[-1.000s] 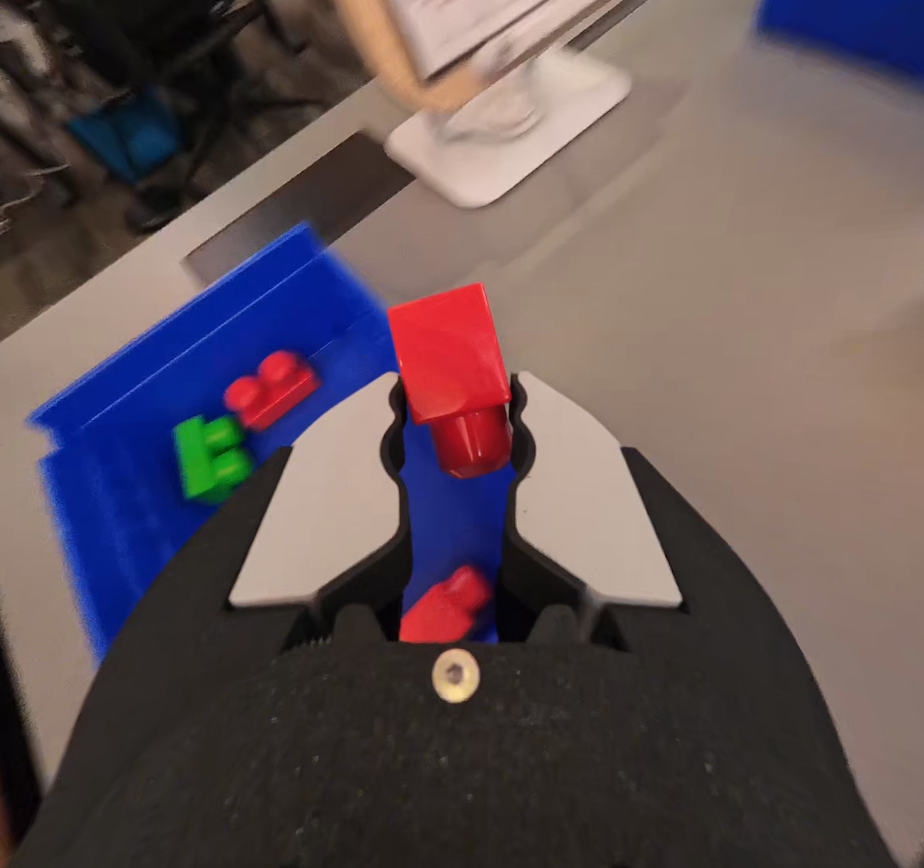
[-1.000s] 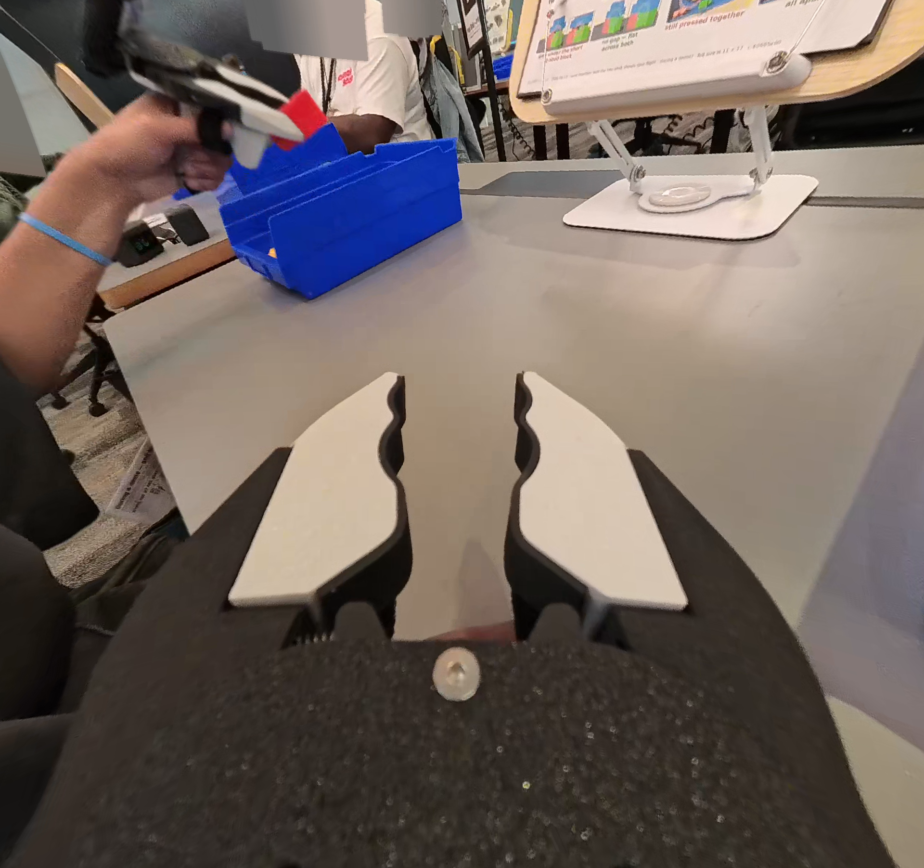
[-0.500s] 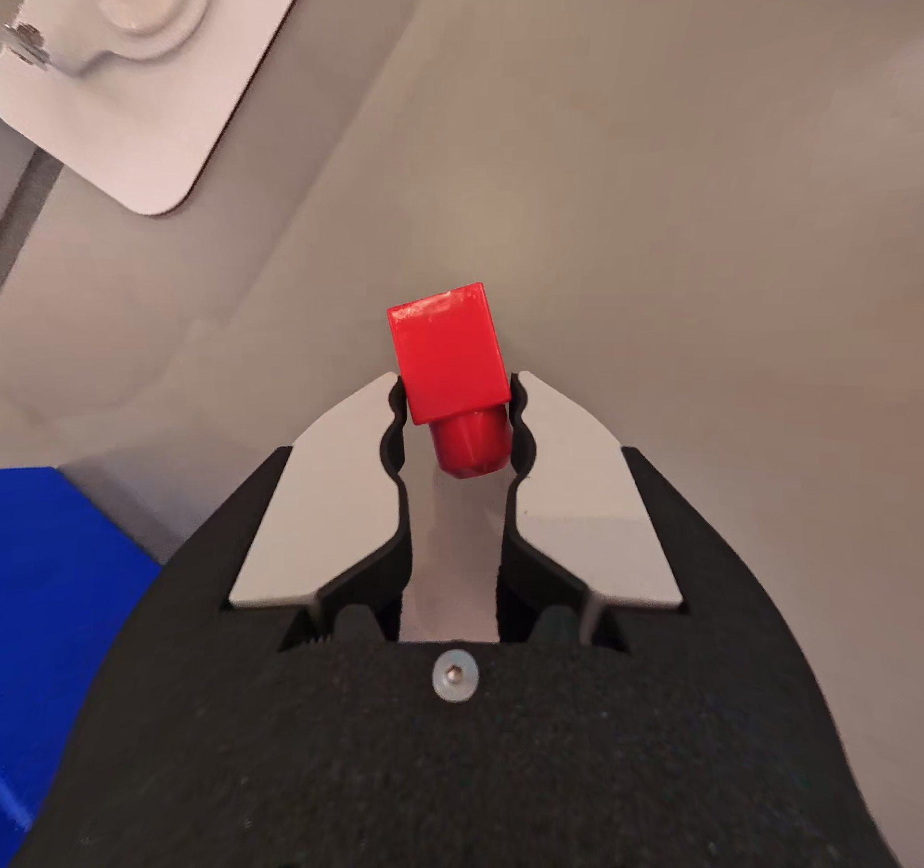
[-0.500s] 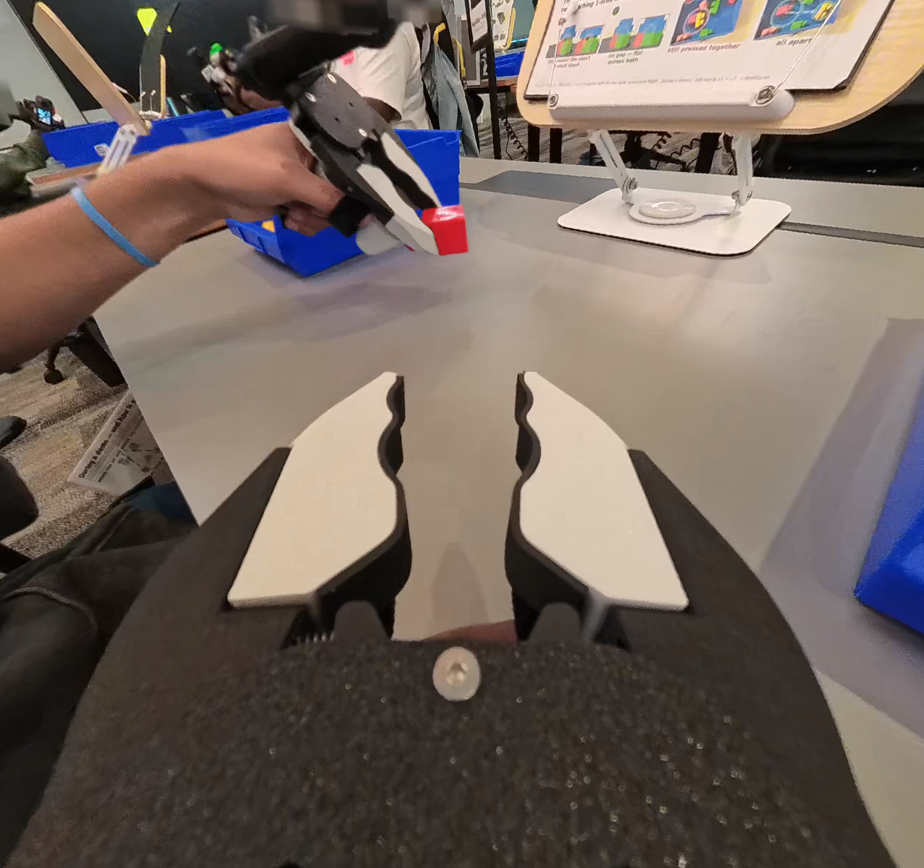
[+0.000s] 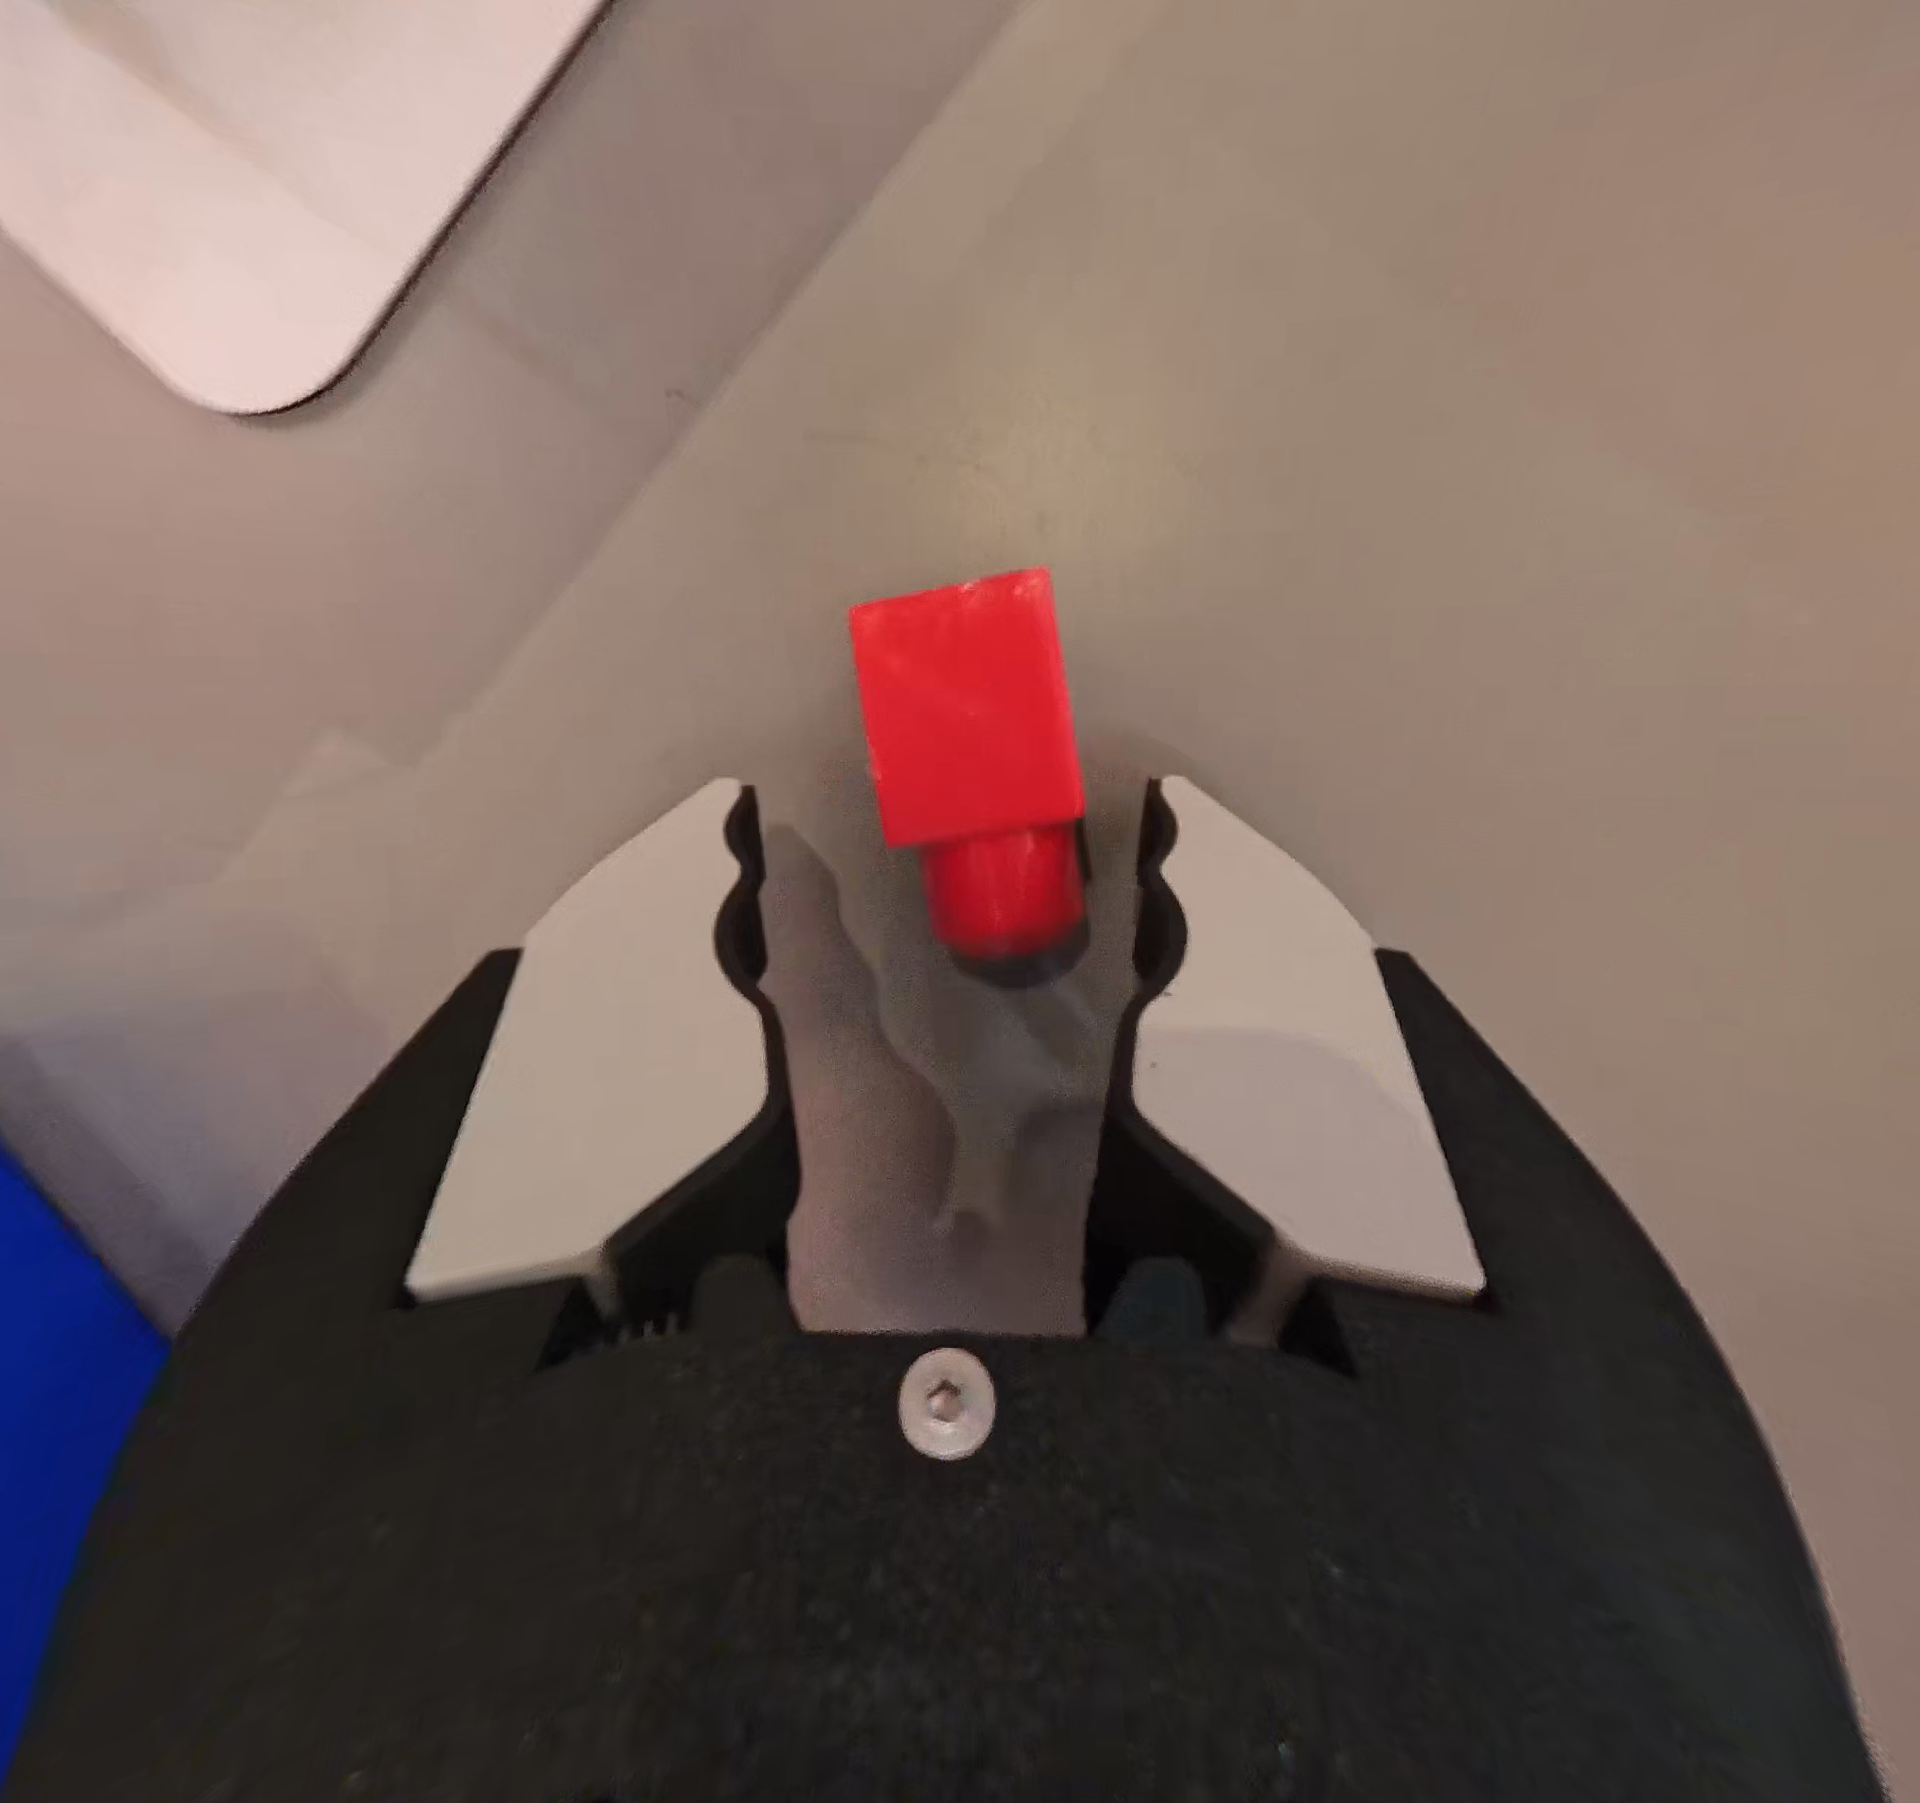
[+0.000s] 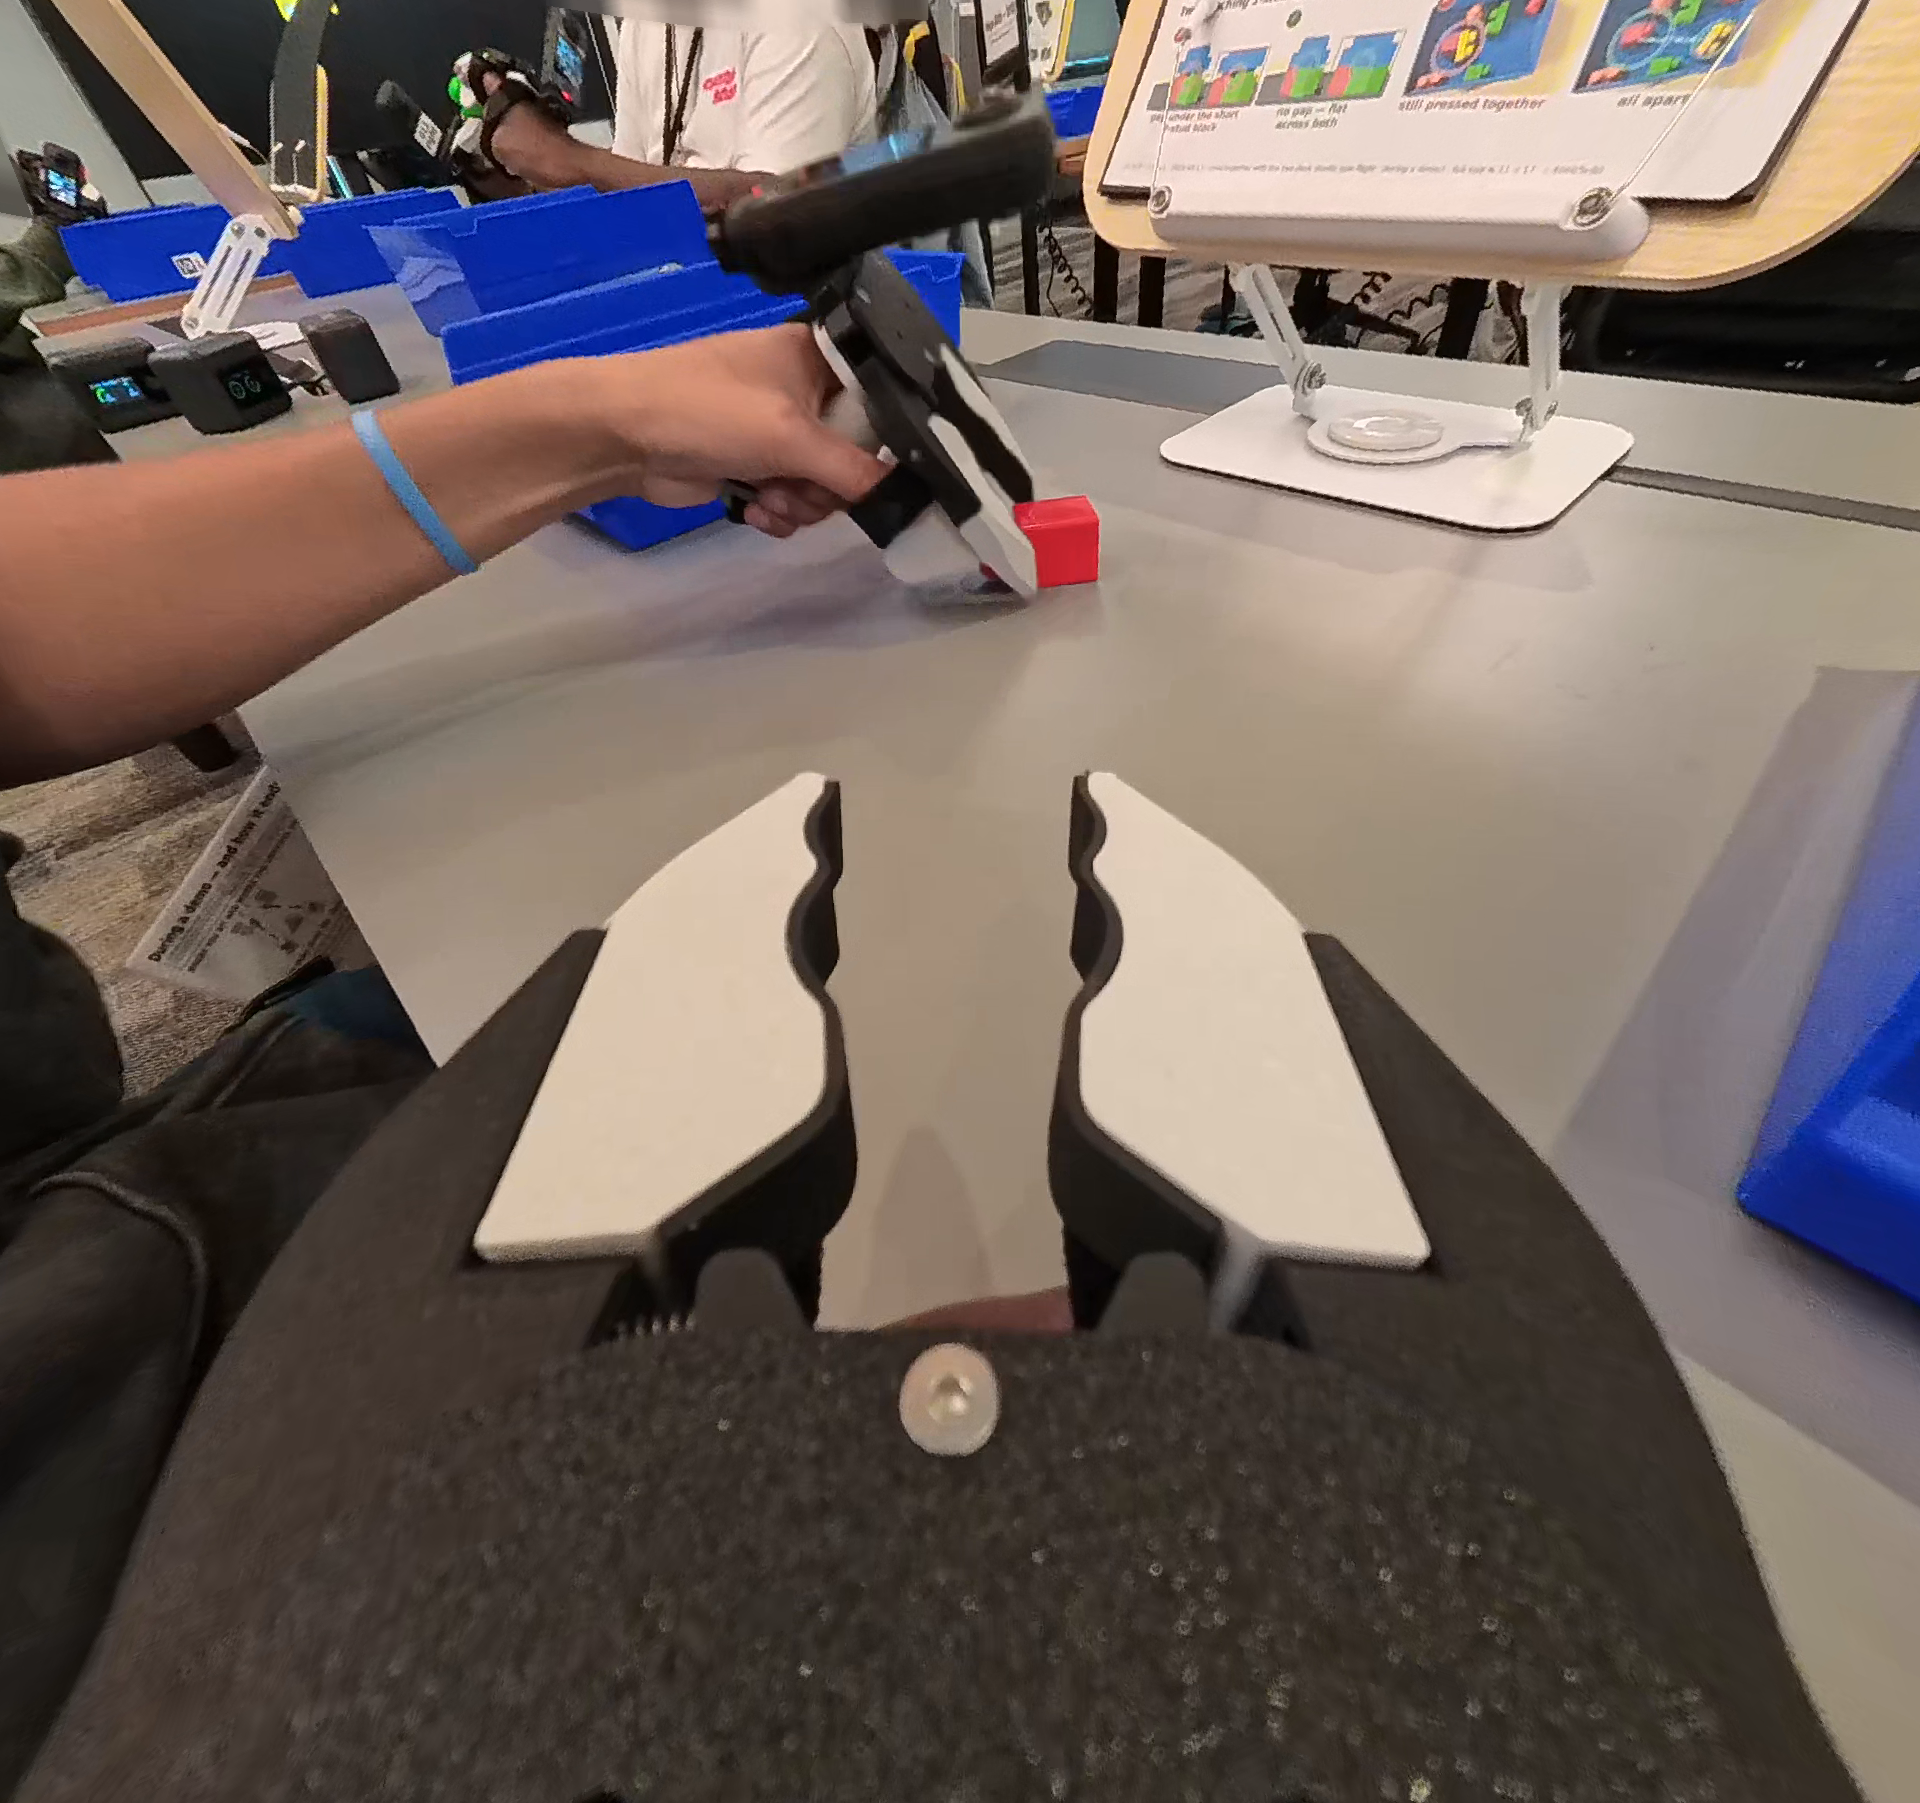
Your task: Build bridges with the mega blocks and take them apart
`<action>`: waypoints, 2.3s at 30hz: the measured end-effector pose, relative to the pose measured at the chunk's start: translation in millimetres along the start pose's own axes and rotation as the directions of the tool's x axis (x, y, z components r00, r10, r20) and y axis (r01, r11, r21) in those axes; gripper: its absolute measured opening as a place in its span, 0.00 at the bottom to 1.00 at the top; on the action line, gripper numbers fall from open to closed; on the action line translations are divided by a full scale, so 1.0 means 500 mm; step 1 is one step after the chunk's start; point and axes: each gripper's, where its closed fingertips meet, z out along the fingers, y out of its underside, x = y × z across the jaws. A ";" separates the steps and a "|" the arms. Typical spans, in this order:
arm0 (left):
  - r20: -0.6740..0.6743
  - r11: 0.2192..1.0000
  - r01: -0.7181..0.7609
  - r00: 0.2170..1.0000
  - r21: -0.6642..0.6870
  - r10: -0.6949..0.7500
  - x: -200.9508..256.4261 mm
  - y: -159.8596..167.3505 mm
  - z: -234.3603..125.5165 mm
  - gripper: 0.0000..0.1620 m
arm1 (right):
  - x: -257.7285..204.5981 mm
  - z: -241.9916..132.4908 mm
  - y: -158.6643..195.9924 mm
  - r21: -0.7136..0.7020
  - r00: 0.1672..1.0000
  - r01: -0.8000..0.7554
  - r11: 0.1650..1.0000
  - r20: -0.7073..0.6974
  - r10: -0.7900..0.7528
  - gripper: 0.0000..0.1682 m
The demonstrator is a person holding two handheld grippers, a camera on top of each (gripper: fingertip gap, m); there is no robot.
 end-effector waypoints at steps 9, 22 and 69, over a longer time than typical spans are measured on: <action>0.072 0.821 0.302 0.922 0.484 -0.382 0.065 0.162 -0.313 0.60 | -0.009 0.002 0.022 -0.041 1.000 -0.011 0.999 0.024 0.012 0.25; 0.090 0.589 0.453 0.737 0.669 -0.670 0.021 0.393 -0.458 0.58 | -0.034 0.036 0.020 -0.055 0.997 0.023 0.998 0.072 -0.019 0.25; 0.046 0.906 0.193 0.973 0.376 -0.227 -0.129 0.043 -0.420 0.42 | -0.025 0.038 0.025 -0.079 0.997 0.069 0.994 0.039 -0.066 0.24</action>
